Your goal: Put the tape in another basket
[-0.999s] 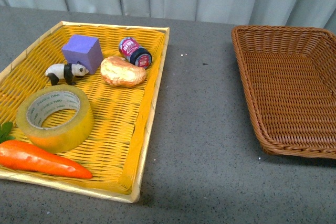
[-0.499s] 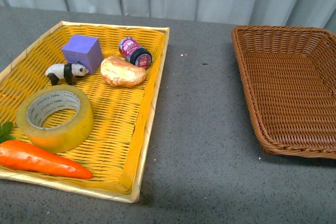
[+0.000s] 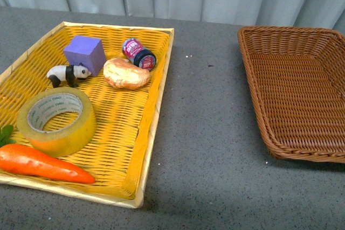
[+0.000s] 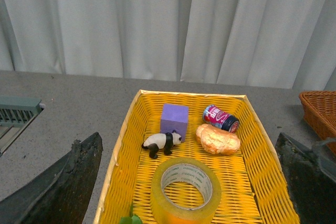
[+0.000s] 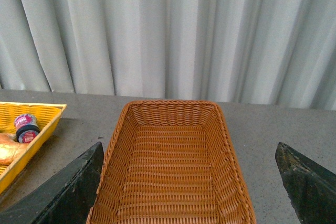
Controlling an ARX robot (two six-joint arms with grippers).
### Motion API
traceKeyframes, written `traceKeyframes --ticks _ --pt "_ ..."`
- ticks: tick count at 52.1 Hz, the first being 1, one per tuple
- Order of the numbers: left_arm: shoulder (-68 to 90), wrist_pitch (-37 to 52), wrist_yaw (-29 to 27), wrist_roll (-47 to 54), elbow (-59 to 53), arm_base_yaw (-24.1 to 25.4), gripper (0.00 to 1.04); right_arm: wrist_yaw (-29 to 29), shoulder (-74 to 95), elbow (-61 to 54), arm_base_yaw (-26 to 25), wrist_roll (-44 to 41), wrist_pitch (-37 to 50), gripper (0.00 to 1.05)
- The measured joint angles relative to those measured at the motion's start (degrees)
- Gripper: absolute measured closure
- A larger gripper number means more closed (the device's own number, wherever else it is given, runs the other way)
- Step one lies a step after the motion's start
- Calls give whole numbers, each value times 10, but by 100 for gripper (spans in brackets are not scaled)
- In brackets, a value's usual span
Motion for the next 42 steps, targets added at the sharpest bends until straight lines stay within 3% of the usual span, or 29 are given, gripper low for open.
traceKeyframes --ticks 6,10,13,21,31,42 --pt "3 -4 -5 -1 1 -1 7 0 0 0 0 0 0 9" --pt "50 -68 -28 -24 24 1 7 0 0 0 0 0 0 9" --pt "101 -70 -29 -39 30 6 7 0 0 0 0 0 0 9" --pt "266 18 15 -110 57 27 7 0 0 0 0 0 0 9" --pt "530 164 13 -167 121 3 7 0 -1 0 0 0 0 9" --pt "744 204 -9 -170 177 -19 7 0 -1 0 0 0 0 9"
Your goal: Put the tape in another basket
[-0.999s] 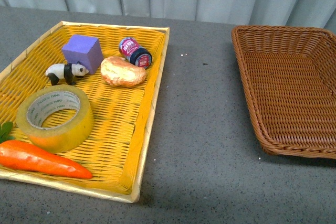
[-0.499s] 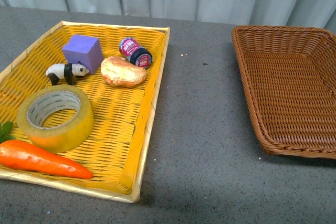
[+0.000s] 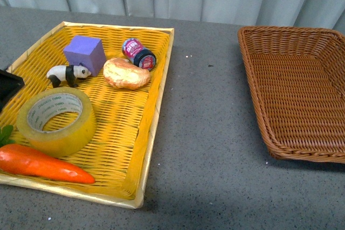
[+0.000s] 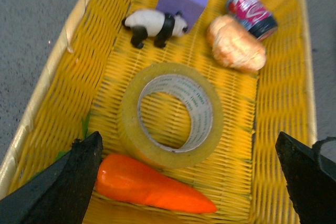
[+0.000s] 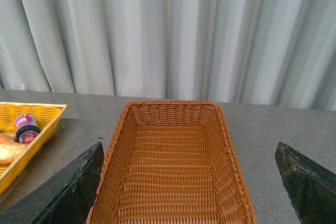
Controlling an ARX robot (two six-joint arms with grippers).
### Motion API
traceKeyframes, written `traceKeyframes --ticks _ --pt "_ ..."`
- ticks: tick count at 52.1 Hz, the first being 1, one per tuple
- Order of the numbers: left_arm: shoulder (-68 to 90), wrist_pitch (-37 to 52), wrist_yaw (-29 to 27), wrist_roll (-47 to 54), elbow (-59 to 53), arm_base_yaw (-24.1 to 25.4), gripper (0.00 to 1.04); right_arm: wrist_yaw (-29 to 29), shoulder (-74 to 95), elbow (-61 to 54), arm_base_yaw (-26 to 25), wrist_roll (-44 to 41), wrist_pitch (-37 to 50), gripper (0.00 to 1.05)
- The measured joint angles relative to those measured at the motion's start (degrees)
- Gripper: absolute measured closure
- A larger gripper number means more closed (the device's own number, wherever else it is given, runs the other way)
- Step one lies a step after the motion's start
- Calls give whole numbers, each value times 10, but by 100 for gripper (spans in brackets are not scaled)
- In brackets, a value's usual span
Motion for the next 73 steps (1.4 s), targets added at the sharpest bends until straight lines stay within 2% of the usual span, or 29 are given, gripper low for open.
traceKeyframes --ticks 9,20,41,56,67,73 --pt "122 8 -17 -19 42 4 7 0 0 0 0 0 0 9" --pt "246 43 -31 2 101 11 7 0 0 0 0 0 0 9" --pt "314 48 -39 24 136 30 7 0 0 0 0 0 0 9" --pt "323 49 -38 31 137 22 46 0 0 0 0 0 0 9" --pt "297 58 -63 47 138 -7 87 0 0 0 0 0 0 9" --pt "267 42 -64 45 139 -28 91 0 0 0 0 0 0 9"
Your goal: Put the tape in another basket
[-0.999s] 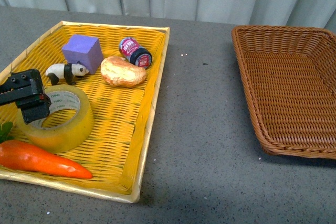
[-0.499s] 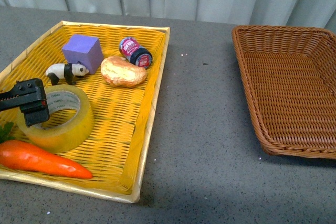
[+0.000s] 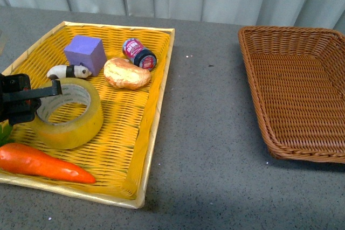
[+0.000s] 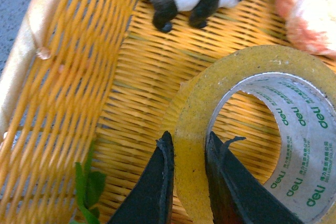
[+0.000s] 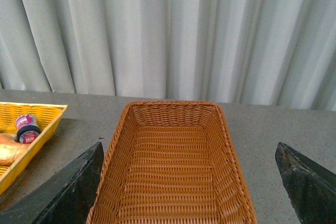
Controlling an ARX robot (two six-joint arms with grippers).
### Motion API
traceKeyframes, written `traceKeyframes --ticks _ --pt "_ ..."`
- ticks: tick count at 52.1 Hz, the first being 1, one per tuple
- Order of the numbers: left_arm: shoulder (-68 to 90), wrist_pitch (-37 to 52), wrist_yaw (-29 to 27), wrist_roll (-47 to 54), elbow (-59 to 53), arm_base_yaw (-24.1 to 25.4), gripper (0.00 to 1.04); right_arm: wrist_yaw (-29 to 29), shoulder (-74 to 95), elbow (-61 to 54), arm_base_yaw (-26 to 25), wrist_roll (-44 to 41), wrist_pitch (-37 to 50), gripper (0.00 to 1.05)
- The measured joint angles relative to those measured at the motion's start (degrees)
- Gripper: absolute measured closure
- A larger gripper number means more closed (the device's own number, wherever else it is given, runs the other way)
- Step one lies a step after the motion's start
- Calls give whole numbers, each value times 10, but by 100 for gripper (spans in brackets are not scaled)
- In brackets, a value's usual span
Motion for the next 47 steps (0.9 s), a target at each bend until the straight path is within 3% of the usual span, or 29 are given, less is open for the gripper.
traceKeyframes --ticks 14,38,47 --pt "-26 -52 9 -28 107 -99 91 0 0 0 0 0 0 9" --pt "26 8 34 -48 272 -255 91 0 0 0 0 0 0 9" --pt "50 6 32 -42 297 -282 91 0 0 0 0 0 0 9"
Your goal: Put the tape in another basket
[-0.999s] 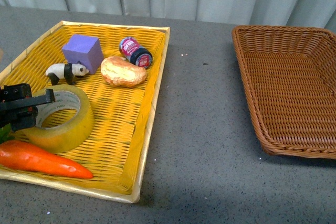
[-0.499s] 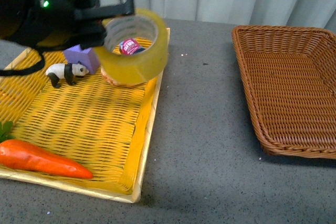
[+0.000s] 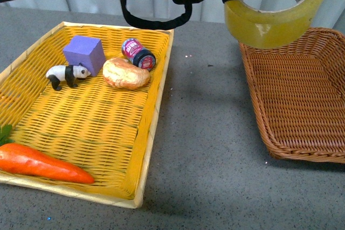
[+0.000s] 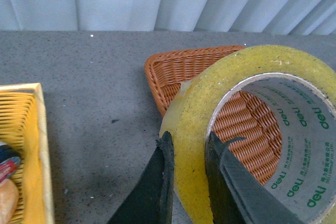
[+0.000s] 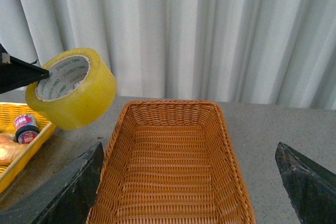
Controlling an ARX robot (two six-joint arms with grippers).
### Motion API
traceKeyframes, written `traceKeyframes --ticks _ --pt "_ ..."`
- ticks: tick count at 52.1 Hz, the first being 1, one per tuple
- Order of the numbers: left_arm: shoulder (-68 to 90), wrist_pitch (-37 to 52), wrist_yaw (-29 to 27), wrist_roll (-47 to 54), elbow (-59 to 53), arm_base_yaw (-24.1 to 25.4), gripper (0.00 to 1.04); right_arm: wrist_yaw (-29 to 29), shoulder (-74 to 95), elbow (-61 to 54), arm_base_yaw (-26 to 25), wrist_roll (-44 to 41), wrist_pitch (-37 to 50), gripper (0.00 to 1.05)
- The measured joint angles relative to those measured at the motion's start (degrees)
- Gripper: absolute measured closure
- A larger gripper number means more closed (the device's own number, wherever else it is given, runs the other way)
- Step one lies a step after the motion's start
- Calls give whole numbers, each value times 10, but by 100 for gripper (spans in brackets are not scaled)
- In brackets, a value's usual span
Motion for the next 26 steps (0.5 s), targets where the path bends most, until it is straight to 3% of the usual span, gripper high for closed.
traceKeyframes --ticks 26 --pt "2 -2 -5 2 5 0 91 0 0 0 0 0 0 9"
